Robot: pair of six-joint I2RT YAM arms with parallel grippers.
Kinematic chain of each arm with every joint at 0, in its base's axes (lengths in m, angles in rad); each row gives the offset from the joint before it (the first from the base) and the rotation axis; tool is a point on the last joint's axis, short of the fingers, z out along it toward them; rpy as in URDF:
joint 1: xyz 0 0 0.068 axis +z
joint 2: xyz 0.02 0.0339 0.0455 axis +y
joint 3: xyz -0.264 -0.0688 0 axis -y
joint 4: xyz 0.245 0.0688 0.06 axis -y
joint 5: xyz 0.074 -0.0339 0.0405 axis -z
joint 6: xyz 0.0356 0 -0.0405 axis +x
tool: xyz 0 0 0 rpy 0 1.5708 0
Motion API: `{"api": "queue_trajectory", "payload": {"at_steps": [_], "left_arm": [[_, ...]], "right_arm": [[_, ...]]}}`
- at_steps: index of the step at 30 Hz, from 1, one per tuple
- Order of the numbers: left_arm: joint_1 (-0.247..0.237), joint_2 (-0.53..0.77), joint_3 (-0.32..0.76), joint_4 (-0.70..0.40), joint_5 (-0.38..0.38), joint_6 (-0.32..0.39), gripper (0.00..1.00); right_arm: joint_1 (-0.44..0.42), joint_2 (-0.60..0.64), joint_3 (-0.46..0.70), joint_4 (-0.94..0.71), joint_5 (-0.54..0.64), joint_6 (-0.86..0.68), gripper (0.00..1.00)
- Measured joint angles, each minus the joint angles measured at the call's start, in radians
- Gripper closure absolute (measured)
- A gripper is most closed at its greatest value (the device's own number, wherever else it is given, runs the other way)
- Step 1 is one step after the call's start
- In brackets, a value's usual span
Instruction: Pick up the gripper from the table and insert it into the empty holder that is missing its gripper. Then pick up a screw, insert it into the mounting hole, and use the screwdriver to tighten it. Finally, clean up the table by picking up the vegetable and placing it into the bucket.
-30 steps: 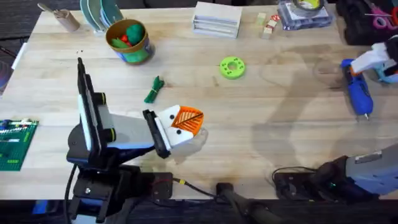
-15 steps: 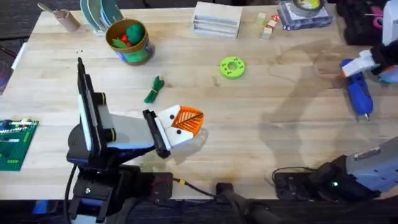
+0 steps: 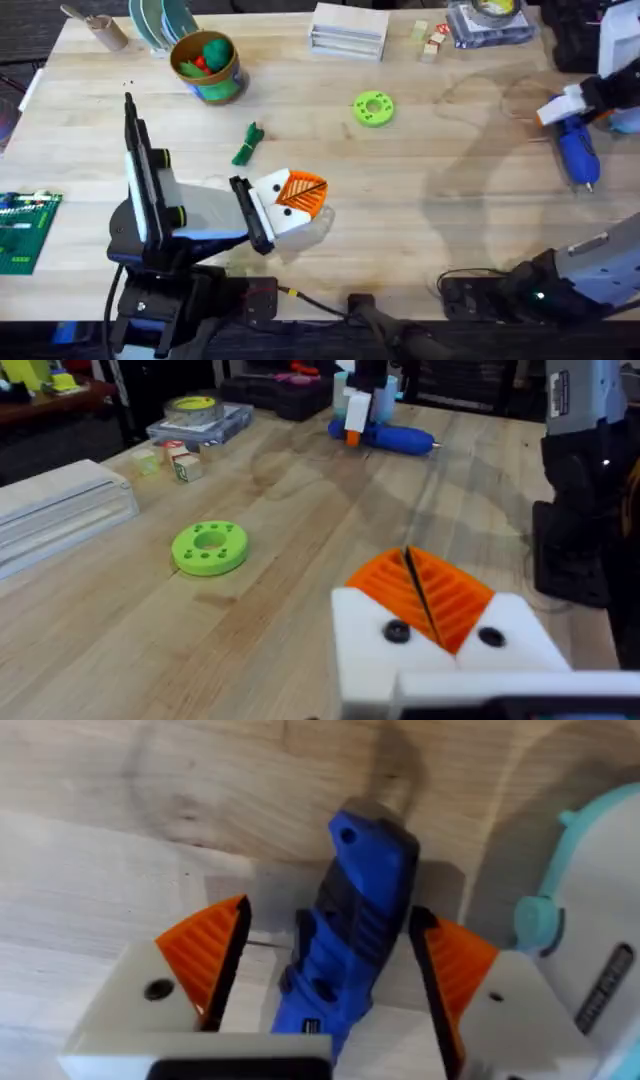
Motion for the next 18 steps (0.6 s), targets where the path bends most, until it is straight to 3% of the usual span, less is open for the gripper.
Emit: {"api": "queue_trajectory", "payload": {"at_steps": [10,18], "left_arm": [[0.000,0.000,0.000,0.000,0.000,0.000,0.984],[0.000,0.000,0.000,0.000,0.000,0.000,0.984]], "right_arm": [[0.000,0.024,0.000,0.002,0.008,0.007,0.022],[-0.001,0.024,0.000,0.009,0.012,0.007,0.319]]}}
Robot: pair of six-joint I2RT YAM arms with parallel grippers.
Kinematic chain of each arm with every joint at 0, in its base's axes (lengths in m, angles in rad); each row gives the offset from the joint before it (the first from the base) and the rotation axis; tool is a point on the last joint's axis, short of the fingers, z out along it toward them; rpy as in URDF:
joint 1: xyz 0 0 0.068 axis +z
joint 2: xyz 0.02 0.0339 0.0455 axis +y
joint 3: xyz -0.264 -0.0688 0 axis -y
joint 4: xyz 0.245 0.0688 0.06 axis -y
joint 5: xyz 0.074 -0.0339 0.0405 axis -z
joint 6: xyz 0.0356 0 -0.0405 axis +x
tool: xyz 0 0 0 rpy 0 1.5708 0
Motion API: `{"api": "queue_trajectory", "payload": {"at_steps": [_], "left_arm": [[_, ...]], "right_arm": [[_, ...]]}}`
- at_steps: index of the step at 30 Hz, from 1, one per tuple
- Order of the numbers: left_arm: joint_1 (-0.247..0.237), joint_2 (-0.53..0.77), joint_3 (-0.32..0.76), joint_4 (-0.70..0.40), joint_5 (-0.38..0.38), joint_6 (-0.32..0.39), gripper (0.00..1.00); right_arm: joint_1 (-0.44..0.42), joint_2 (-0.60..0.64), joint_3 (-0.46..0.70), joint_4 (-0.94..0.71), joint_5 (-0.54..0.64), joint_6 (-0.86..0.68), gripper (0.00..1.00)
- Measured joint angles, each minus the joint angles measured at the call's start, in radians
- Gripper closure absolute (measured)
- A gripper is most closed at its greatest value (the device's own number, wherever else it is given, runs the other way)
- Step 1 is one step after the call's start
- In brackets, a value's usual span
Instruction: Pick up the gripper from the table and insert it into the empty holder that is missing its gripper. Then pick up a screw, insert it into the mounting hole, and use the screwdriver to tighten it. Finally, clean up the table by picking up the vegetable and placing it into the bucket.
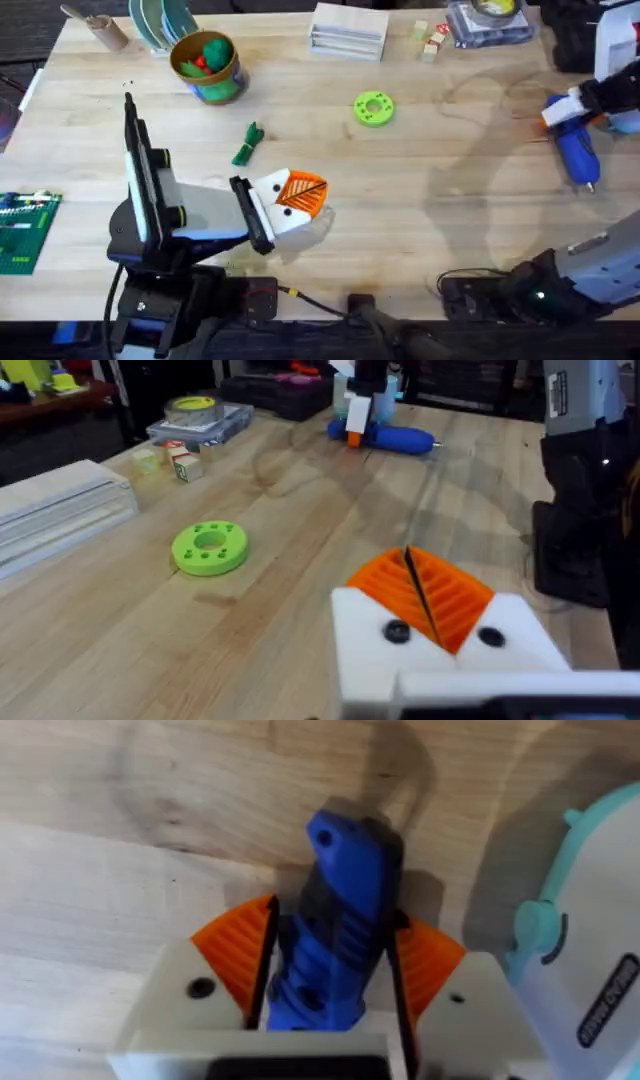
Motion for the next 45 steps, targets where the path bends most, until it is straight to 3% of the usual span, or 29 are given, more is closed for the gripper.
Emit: {"api": "queue_trajectory", "payload": {"at_steps": [5,16,20,37,45], "left_arm": [[0.000,0.000,0.000,0.000,0.000,0.000,0.984],[0.000,0.000,0.000,0.000,0.000,0.000,0.984],[0.000,0.000,0.000,0.000,0.000,0.000,0.984],[0.000,0.000,0.000,0.000,0.000,0.000,0.984],[0.000,0.000,0.000,0.000,0.000,0.000,0.984]], "right_arm": [[0.000,0.000,0.000,0.001,0.000,0.000,0.538],[0.000,0.000,0.000,-0.005,0.000,-0.001,0.787],[0.000,0.000,0.000,-0.012,-0.001,0.002,0.972],[0.031,0.000,0.003,-0.019,-0.004,0.065,0.974],[0.074,-0.040,0.079,-0.004,-0.040,0.162,0.974]]}}
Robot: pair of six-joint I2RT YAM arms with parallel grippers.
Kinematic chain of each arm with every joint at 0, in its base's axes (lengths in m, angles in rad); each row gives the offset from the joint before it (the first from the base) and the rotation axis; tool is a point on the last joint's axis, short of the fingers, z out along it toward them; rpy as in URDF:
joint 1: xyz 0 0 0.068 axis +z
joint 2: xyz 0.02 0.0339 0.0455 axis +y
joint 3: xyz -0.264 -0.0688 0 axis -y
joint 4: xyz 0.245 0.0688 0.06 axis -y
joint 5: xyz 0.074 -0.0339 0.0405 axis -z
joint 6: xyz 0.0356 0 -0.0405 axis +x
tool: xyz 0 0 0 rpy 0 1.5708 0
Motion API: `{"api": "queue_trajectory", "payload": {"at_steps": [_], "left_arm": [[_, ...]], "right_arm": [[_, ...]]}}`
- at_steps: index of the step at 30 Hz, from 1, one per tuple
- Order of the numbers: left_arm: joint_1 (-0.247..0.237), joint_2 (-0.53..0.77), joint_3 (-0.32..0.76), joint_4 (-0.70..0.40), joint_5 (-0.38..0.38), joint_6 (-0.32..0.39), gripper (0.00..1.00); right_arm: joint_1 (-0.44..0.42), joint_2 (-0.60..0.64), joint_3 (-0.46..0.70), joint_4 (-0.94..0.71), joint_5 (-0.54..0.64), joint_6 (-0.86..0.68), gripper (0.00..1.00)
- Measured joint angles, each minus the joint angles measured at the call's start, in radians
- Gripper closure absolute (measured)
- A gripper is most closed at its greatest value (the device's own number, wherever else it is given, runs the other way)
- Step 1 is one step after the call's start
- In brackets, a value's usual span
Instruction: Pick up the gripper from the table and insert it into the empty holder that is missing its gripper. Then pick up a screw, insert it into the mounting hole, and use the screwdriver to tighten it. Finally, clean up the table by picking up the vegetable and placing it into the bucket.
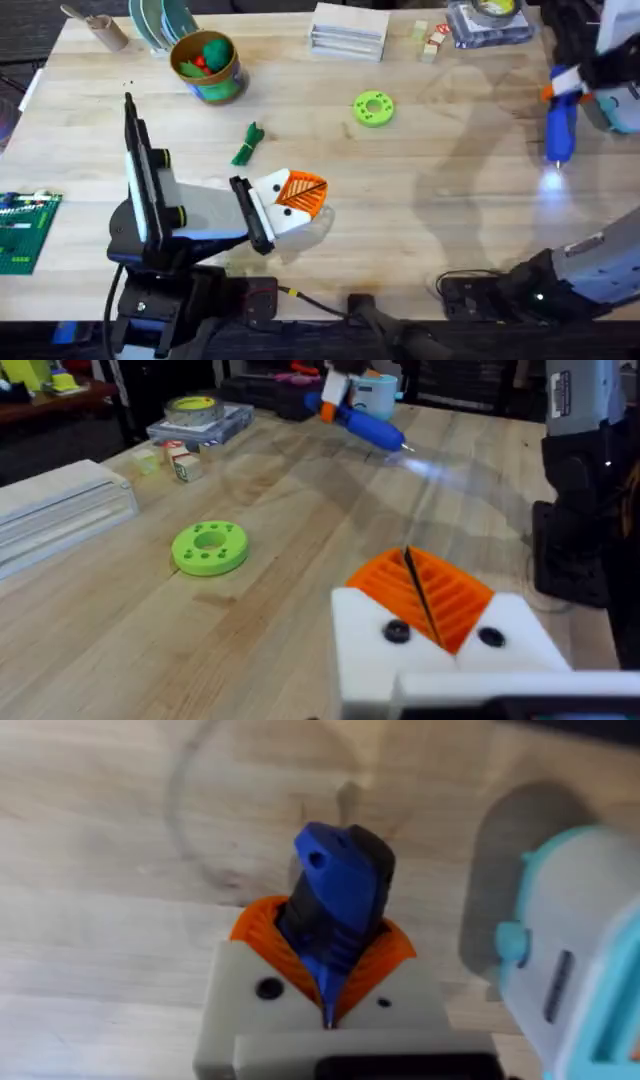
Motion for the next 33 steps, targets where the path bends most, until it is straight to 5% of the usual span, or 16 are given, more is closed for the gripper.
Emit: {"api": "queue_trajectory", "payload": {"at_steps": [21,33], "left_arm": [[0.000,0.000,0.000,0.000,0.000,0.000,0.984],[0.000,0.000,0.000,0.000,0.000,0.001,0.984]], "right_arm": [[0.214,-0.654,0.005,0.050,-0.052,0.134,0.974],[0.370,-1.010,-0.412,0.223,-0.062,0.280,0.974]]}}
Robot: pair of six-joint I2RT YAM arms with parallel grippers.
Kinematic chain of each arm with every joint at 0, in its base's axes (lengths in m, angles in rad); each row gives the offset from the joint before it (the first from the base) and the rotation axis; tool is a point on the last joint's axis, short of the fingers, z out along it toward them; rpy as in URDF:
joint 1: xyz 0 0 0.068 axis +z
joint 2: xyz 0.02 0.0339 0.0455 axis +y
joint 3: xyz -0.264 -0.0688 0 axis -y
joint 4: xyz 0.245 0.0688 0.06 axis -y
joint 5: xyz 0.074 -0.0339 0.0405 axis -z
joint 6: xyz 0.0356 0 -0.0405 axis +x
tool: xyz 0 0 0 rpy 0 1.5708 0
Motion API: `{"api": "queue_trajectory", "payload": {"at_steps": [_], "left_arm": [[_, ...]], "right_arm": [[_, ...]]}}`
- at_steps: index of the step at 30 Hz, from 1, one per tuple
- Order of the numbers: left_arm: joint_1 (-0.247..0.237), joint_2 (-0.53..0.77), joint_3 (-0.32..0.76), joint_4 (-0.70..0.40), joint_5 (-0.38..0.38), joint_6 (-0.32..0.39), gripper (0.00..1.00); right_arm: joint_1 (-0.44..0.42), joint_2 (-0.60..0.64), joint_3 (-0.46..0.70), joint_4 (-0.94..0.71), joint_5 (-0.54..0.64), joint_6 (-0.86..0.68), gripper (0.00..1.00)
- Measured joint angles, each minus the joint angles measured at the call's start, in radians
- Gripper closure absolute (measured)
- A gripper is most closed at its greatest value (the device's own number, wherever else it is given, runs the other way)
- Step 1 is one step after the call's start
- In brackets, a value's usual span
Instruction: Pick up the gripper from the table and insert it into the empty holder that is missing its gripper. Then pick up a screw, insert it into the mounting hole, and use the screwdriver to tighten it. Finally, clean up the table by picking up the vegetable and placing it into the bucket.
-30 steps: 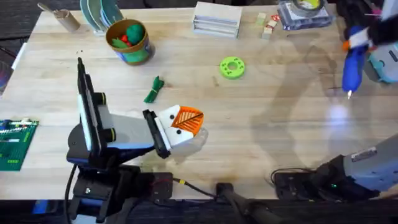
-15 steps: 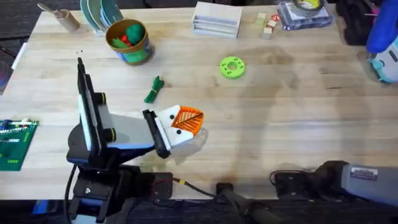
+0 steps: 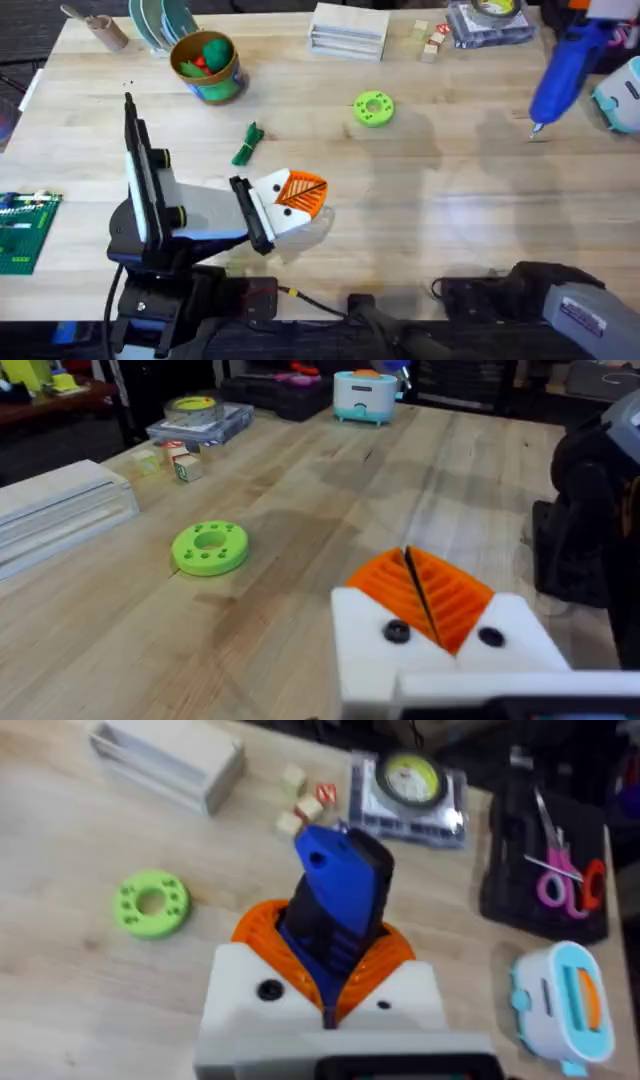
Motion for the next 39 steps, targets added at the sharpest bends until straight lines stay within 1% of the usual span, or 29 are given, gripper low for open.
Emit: {"api": "queue_trajectory", "payload": {"at_steps": [3,6,9,14,18,26,34,39], "left_arm": [[0.000,0.000,0.000,0.000,0.000,0.001,0.984],[0.000,0.000,0.000,0.000,0.000,0.002,0.984],[0.000,0.000,0.000,0.000,0.000,0.002,0.984],[0.000,0.000,0.000,0.000,0.000,0.002,0.984],[0.000,0.000,0.000,0.000,0.000,0.002,0.984],[0.000,0.000,0.000,0.000,0.000,0.002,0.984],[0.000,0.000,0.000,0.000,0.000,0.002,0.984],[0.000,0.000,0.000,0.000,0.000,0.002,0.984]], "right_arm": [[0.049,-0.095,-0.110,0.103,0.000,0.064,0.974],[0.121,-0.172,-0.217,0.206,-0.016,0.110,0.974],[0.192,-0.202,-0.290,0.292,-0.031,0.147,0.974],[0.299,-0.200,-0.367,0.455,-0.039,0.204,0.974],[0.361,-0.198,-0.384,0.562,-0.042,0.224,0.974],[0.449,-0.189,-0.410,0.730,-0.045,0.255,0.974],[0.552,-0.186,-0.419,0.847,-0.050,0.284,0.974],[0.631,-0.173,-0.419,0.925,-0.100,0.304,0.974]]}}
